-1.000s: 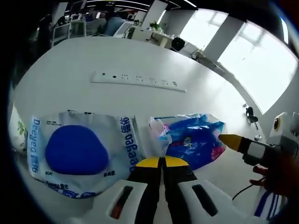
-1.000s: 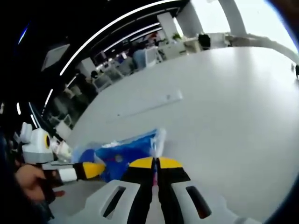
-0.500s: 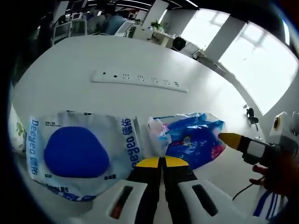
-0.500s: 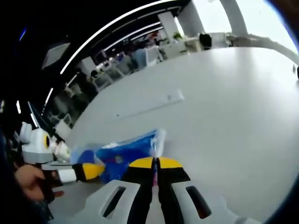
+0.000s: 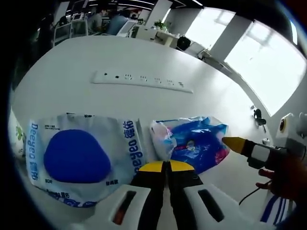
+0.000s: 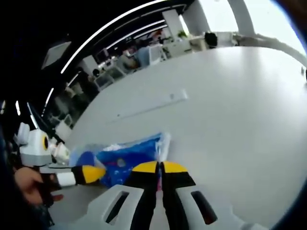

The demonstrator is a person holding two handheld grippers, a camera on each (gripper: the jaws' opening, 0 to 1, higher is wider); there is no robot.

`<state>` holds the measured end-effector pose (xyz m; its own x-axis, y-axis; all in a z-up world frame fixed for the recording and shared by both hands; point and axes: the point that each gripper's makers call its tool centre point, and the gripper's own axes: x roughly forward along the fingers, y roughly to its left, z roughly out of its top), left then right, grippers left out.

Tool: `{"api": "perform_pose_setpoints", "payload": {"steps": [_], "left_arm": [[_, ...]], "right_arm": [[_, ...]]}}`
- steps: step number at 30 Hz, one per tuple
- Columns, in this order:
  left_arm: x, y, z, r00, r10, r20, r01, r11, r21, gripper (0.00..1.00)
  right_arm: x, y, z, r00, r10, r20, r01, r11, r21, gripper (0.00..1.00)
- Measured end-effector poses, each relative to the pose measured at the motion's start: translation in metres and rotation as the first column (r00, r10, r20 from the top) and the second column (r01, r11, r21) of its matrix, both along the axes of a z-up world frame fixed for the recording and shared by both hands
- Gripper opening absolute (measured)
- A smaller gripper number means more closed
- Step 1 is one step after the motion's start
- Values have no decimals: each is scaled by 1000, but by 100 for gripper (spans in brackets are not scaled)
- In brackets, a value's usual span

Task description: Arrange the tabletop items into an orderly group along one side of the table until the central work area is clear of visible clutter.

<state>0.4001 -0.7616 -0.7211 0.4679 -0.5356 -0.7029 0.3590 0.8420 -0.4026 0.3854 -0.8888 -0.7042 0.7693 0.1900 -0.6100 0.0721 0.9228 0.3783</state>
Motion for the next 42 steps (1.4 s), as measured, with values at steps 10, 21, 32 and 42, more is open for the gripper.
{"api": "perform_pose_setpoints", "payload": {"steps": [10, 21, 32, 42], "left_arm": [[-1, 1, 1, 1000, -25, 15, 25, 1000, 12, 2], [1, 1, 2, 999, -31, 24, 31, 999, 15, 3], [2, 3, 4, 999, -30, 32, 29, 999, 21, 4], [3, 1, 5, 999, -40, 27, 40, 999, 16, 9]], "right_arm": [[-1, 1, -6, 1000, -2, -6, 2, 1000, 2, 0], [2, 2, -7, 1000, 6, -8, -6, 1000, -3, 0], [2, 5, -9, 1000, 9, -12, -9, 1000, 4, 2], [1, 5, -11, 1000, 6, -14, -6, 1000, 11, 5]]}}
